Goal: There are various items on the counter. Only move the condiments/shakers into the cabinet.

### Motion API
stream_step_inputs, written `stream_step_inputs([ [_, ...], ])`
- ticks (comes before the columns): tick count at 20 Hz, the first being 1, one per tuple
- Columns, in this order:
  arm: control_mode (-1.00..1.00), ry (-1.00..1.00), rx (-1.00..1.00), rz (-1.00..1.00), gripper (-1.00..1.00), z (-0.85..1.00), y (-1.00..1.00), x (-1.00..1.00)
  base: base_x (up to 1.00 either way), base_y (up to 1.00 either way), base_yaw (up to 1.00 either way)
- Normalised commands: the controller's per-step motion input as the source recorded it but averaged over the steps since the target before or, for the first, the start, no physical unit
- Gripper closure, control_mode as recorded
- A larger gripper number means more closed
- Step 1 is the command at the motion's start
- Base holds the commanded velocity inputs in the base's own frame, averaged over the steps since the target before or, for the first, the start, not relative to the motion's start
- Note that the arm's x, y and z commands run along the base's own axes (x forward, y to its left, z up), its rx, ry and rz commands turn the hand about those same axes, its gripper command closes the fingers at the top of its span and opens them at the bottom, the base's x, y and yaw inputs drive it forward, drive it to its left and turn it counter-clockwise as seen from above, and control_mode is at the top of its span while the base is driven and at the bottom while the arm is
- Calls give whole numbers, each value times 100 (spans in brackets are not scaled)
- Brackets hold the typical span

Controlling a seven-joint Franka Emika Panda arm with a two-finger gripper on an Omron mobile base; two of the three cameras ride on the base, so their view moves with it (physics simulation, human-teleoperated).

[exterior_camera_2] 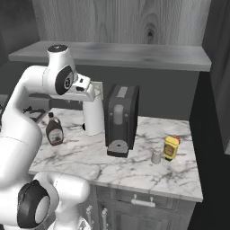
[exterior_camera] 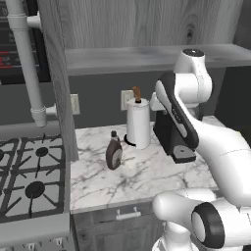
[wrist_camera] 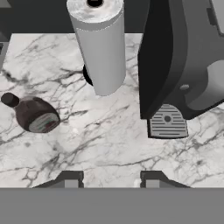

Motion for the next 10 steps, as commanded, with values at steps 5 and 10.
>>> stream_step_inputs([
  [5, -100, 0, -1, 0, -100, -11, 17, -20, 0, 0, 0],
  [10, -100, 1, -12, -6, -100, -43, 77, -10, 0, 0, 0],
])
